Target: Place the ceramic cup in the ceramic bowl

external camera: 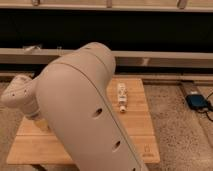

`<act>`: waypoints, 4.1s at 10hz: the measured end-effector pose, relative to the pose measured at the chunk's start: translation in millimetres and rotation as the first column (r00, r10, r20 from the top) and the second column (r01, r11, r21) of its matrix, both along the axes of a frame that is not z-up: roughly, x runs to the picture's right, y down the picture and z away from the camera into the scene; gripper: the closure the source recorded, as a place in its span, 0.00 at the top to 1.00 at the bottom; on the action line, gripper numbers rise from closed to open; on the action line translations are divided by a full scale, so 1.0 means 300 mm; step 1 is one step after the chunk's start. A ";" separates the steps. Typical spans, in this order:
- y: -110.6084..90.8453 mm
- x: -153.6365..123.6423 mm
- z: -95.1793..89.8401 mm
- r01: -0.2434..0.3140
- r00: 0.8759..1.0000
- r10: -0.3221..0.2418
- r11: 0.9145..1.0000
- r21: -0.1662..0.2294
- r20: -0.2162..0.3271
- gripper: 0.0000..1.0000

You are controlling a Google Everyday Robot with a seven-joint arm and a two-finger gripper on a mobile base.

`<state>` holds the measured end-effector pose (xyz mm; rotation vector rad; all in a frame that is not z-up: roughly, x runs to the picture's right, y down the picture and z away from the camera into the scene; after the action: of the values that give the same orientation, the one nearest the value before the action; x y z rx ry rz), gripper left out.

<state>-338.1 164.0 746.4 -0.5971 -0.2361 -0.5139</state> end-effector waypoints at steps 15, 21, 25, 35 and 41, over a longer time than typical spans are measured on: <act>-0.262 0.126 -0.215 0.105 0.835 -0.172 0.982 0.156 0.522 0.00; -0.473 0.236 -0.054 0.083 0.843 -0.167 0.980 0.183 0.511 0.00; -0.609 0.344 0.083 0.023 0.900 -0.102 0.982 0.187 0.425 0.00; -0.712 0.669 0.280 -0.133 0.972 0.094 0.976 0.174 0.216 0.00; -0.708 0.758 0.375 -0.171 0.982 0.154 0.970 0.174 0.106 0.26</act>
<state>-110.8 -48.4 858.9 -0.3724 -0.3191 -0.3993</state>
